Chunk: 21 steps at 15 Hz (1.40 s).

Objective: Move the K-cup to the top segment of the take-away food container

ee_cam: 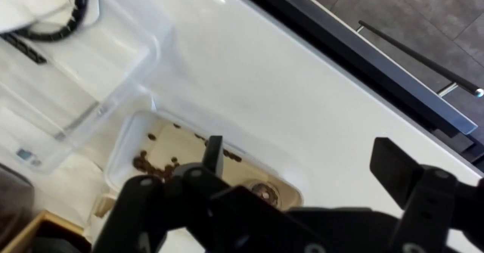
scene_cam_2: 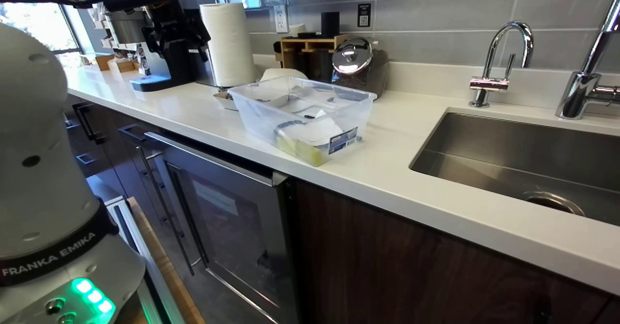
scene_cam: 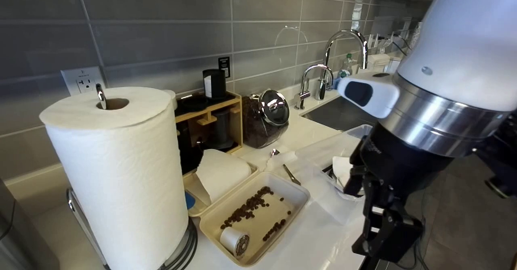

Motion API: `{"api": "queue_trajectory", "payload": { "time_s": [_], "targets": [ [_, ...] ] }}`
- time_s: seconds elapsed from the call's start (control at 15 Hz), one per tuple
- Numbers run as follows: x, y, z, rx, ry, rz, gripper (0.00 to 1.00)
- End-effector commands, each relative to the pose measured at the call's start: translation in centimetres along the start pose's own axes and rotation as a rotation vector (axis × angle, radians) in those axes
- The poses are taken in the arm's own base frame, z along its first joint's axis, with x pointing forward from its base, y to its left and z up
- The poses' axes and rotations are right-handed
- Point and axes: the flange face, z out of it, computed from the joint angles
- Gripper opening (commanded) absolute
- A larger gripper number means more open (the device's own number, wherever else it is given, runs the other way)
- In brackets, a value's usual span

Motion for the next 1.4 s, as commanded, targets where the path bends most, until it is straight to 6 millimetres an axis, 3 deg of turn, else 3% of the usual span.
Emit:
{"api": "queue_trajectory", "payload": {
  "time_s": [0.0,0.27,0.33,0.47,0.8,1.33],
  "targets": [
    [4.9,1.2,2.0,0.029,0.041,-0.189,1.00],
    [8.2,4.3,4.7,0.086,0.059,-0.383,1.00],
    [6.2,3.1,3.0,0.045,0.059,-0.301,1.00],
    [6.8,4.0,3.9,0.059,0.050,-0.303,1.00],
    [6.8,3.4,3.0,0.049,0.064,-0.308,1.00],
    [9.7,2.5,6.6,0.220,0.216,-0.572,1.00]
  ]
}}
